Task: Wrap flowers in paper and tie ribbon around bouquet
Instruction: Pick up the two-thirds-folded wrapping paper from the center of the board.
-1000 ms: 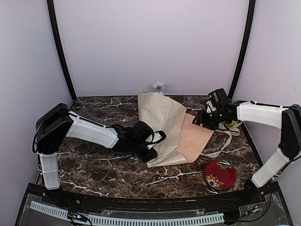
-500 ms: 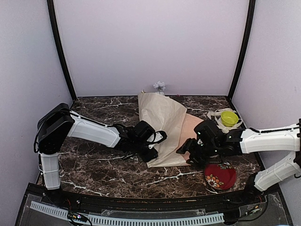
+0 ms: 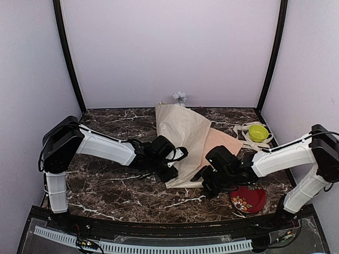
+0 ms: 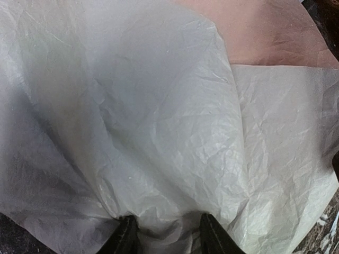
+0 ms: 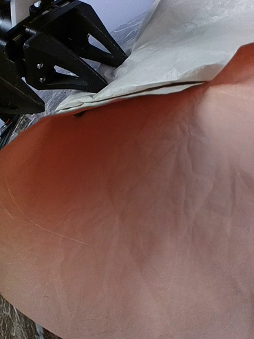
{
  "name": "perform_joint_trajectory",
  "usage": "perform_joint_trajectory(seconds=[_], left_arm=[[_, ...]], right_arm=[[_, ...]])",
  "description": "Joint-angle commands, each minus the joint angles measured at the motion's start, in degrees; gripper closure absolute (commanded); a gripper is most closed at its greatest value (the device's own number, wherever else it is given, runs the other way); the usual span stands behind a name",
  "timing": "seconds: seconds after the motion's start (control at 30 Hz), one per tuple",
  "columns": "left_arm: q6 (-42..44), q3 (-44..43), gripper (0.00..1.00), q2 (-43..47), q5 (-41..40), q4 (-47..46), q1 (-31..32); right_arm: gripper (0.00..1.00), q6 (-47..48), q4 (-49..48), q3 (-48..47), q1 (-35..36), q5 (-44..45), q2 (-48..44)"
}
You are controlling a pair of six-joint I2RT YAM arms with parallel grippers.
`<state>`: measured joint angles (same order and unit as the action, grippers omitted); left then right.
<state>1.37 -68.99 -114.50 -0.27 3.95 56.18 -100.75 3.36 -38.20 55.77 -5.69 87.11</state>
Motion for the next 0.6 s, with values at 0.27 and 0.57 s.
perform_joint_trajectory(seconds=[0.27, 0.57], left_arm=[[1.2, 1.6, 0.59, -3.5, 0.8, 8.1, 0.7], [1.7, 1.9, 0.58, -3.6, 0.9, 7.4, 0.7]], right_arm=[[0.75, 2.1, 10.5, -1.5, -1.5, 8.7, 3.4], [1.0, 18.3, 22.4, -12.7, -0.6, 22.4, 6.3]])
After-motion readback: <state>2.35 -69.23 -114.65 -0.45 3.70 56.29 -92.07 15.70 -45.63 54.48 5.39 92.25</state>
